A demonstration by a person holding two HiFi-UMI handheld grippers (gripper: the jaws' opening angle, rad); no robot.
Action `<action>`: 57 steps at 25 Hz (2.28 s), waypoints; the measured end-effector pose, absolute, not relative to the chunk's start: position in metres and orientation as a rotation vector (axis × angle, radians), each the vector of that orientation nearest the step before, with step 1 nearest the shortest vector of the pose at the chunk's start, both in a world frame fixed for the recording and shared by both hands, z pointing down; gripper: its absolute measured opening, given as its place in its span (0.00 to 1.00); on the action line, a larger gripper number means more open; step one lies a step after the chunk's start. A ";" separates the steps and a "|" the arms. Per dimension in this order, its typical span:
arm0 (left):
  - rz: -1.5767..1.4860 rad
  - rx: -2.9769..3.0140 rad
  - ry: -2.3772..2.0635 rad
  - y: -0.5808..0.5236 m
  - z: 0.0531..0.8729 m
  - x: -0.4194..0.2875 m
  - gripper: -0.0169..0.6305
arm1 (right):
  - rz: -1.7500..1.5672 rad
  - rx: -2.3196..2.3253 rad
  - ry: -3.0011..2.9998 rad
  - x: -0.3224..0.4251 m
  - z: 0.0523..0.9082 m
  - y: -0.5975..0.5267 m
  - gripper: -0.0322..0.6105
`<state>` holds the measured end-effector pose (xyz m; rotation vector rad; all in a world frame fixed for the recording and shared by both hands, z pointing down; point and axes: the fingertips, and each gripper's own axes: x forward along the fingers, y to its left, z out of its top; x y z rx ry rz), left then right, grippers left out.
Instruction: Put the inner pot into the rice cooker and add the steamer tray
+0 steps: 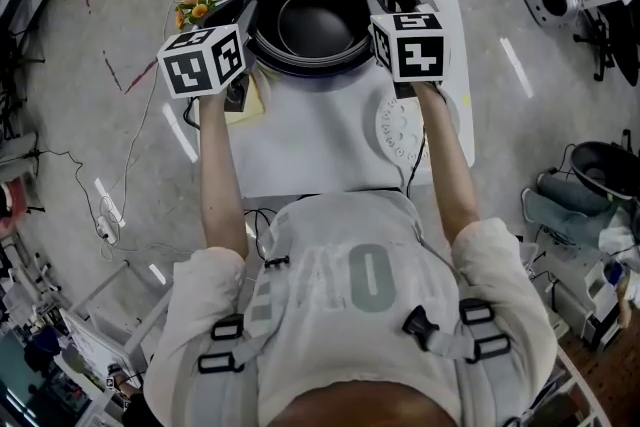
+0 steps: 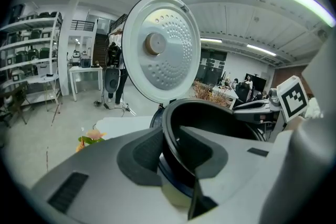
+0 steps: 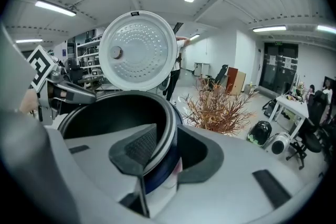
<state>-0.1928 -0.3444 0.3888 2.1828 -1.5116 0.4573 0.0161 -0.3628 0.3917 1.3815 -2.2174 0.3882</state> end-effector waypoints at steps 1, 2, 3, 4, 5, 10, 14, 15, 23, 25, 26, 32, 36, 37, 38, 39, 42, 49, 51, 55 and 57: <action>0.458 2.187 -1.533 -0.344 0.386 -0.194 0.18 | 0.364 1.393 -2.213 0.017 0.389 -0.362 0.25; 0.451 2.193 -1.554 -0.343 0.382 -0.196 0.18 | 0.345 1.403 -2.214 0.018 0.385 -0.361 0.25; 0.434 2.200 -1.569 -0.342 0.376 -0.197 0.18 | 0.334 1.411 -2.220 0.019 0.381 -0.359 0.25; 0.410 2.208 -1.573 -0.340 0.370 -0.196 0.18 | 0.328 1.419 -2.229 0.021 0.376 -0.357 0.25; 0.382 2.219 -1.569 -0.337 0.363 -0.194 0.18 | 0.322 1.426 -2.235 0.023 0.372 -0.353 0.25; 0.200 2.321 -1.551 -0.310 0.313 -0.174 0.18 | 0.240 1.458 -2.247 0.034 0.349 -0.329 0.26; 0.100 2.358 -1.591 -0.289 0.294 -0.159 0.18 | 0.215 1.482 -2.264 0.045 0.336 -0.304 0.27; 0.103 2.366 -1.591 -0.282 0.294 -0.155 0.18 | 0.210 1.490 -2.268 0.048 0.333 -0.297 0.27; 0.172 2.527 -1.318 -0.223 0.311 -0.072 0.27 | 0.224 1.553 -2.235 0.085 0.337 -0.253 0.29; 0.213 2.545 -1.243 -0.211 0.326 -0.040 0.27 | 0.241 1.566 -2.201 0.104 0.346 -0.242 0.29; 0.242 2.549 -1.216 -0.205 0.335 -0.026 0.27 | 0.256 1.576 -2.182 0.115 0.351 -0.235 0.29; 0.541 2.597 -1.098 -0.185 0.393 0.020 0.27 | 0.323 1.694 -2.091 0.151 0.376 -0.209 0.30; 0.640 2.550 -0.977 -0.173 0.447 0.041 0.27 | 0.406 1.711 -2.022 0.173 0.414 -0.190 0.31; 0.663 2.537 -0.954 -0.172 0.460 0.046 0.27 | 0.425 1.713 -2.001 0.180 0.425 -0.187 0.32; 0.688 2.524 -0.935 -0.170 0.472 0.051 0.27 | 0.446 1.713 -1.980 0.188 0.436 -0.183 0.32; 0.717 2.509 -0.921 -0.167 0.484 0.054 0.27 | 0.472 1.713 -1.963 0.194 0.447 -0.178 0.32; 0.813 2.457 -0.910 -0.162 0.511 0.056 0.27 | 0.560 1.712 -1.922 0.210 0.476 -0.161 0.34; 0.901 2.386 -0.937 -0.166 0.557 0.064 0.27 | 0.709 1.694 -1.819 0.239 0.542 -0.135 0.34; 0.907 2.369 -0.943 -0.172 0.566 0.066 0.27 | 0.752 1.704 -1.798 0.241 0.557 -0.134 0.33; 0.934 2.328 -0.988 -0.175 0.566 0.064 0.27 | 0.918 1.767 -1.786 0.244 0.567 -0.122 0.33; 0.957 2.305 -1.014 -0.172 0.564 0.062 0.27 | 0.963 1.786 -1.783 0.245 0.564 -0.111 0.33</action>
